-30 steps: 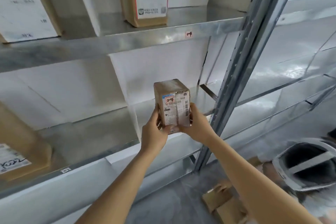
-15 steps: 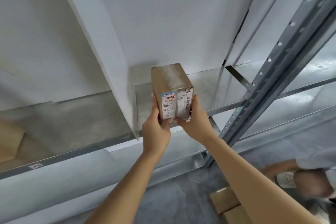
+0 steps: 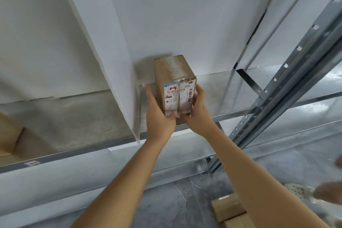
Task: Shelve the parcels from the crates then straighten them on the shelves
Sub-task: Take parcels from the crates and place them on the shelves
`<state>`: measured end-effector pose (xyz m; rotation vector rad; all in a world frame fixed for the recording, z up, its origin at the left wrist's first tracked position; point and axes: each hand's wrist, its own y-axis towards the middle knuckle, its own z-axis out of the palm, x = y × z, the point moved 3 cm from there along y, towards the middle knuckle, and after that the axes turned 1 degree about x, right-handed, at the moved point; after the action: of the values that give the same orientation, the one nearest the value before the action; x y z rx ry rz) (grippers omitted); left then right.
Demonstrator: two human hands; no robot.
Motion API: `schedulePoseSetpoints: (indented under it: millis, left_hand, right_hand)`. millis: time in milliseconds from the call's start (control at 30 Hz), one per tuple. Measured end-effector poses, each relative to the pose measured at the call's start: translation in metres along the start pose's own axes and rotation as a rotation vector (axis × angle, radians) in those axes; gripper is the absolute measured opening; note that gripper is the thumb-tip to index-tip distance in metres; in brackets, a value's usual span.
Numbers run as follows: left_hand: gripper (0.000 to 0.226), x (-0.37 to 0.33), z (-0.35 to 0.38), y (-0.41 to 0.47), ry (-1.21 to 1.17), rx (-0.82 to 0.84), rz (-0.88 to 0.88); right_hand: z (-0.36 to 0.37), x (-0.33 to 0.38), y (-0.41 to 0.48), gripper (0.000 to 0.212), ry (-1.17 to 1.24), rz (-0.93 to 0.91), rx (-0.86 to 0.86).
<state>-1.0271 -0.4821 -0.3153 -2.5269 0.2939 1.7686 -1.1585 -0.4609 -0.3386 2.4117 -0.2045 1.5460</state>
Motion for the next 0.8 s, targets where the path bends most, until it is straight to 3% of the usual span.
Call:
schedulePoseSetpoints:
  millis: [100,233,367,500,633,800]
  left_hand:
    - [0.110,-0.025,-0.017,-0.012,-0.030,0.002,0.030]
    - [0.105,-0.060,-0.045,-0.041,-0.052,0.032,0.099]
    - [0.095,-0.089,-0.094,-0.080,0.030,0.065,0.175]
    - [0.094,-0.103,-0.171,-0.118,0.069,-0.028,0.212]
    - [0.092,-0.104,-0.269,-0.162,0.078,-0.138,0.162]
    - [0.083,-0.101,-0.402,-0.221,0.070,-0.317,0.145]
  right_hand:
    - [-0.016,0.017,-0.014,0.123,0.047,0.012,-0.045]
    - [-0.046,0.065,-0.036,0.126,0.118,-0.042,-0.086]
    - [-0.059,0.125,-0.061,0.107,0.173,-0.083,0.015]
    - [-0.035,0.188,-0.087,0.096,0.199,-0.133,0.095]
    - [0.028,0.256,-0.110,0.074,0.244,-0.210,0.180]
    - [0.146,0.358,-0.139,0.072,0.256,-0.389,0.414]
